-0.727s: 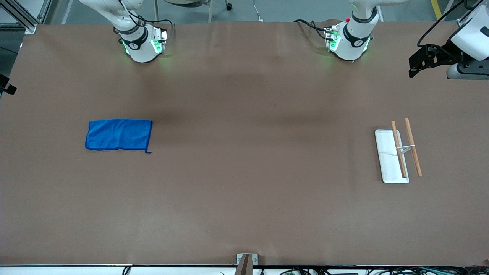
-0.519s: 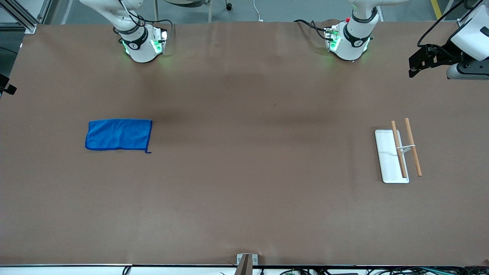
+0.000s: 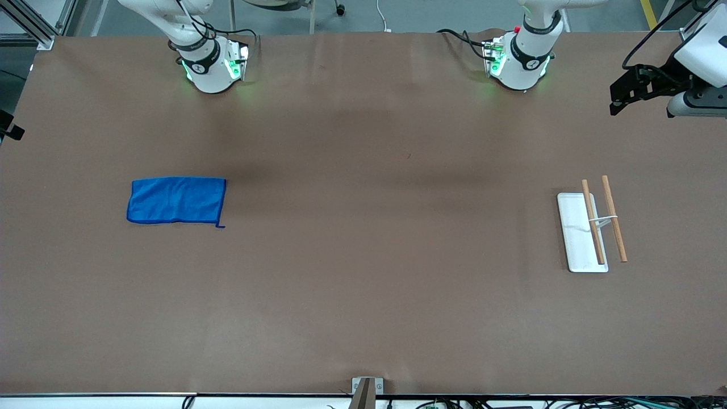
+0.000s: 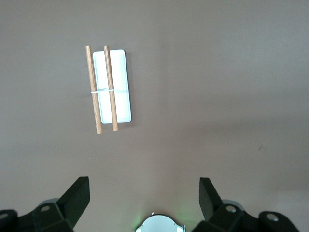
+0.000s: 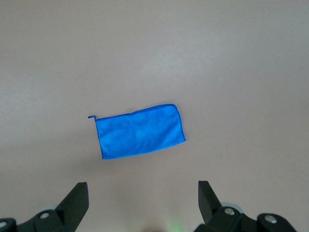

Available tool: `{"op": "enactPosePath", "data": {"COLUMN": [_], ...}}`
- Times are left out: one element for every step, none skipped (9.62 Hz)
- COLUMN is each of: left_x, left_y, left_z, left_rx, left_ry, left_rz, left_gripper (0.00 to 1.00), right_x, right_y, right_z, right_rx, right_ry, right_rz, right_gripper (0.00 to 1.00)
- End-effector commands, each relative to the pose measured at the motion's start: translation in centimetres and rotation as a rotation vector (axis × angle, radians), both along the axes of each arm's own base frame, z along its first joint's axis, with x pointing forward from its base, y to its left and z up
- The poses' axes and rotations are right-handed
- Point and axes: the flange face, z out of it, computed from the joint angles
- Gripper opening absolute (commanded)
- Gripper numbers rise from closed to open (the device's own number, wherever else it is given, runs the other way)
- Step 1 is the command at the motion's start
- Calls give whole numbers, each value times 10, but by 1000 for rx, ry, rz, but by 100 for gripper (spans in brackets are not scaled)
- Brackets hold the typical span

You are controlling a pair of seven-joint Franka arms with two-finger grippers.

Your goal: Right arm passes towel to left arm to hang

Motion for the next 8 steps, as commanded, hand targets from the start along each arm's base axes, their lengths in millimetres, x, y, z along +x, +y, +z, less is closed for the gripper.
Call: {"op": "enactPosePath", "data": {"left_x": [11, 12, 13, 13, 13, 14, 14, 14], "left_y": [-2, -4, -5, -3, -3, -4, -4, -4], "left_z": [-14, -14, -14, -14, -14, -14, -14, -14], "left_rx": [-5, -6, -6, -8, -8, -8, -9, -9], "left_ry": [22, 15, 11, 12, 10, 2, 1, -1], "left_rz": [-14, -17, -19, -15, -16, -10, -10, -9], "left_gripper": [100, 100, 100, 100, 100, 100, 100, 100], "right_x": [-3, -4, -4, -4, -4, -4, -4, -2], "right_y": [-2, -4, -5, -5, -5, -5, -6, -8], "right_z": [0, 0, 0, 0, 0, -1, 0, -2], "right_rx": [-4, -4, -4, -4, -2, -2, 3, 2], "right_ry": [5, 5, 5, 4, 5, 6, 2, 7], "right_rz": [10, 7, 5, 5, 5, 4, 2, 3], "right_gripper": [100, 100, 100, 100, 100, 100, 100, 100]}}
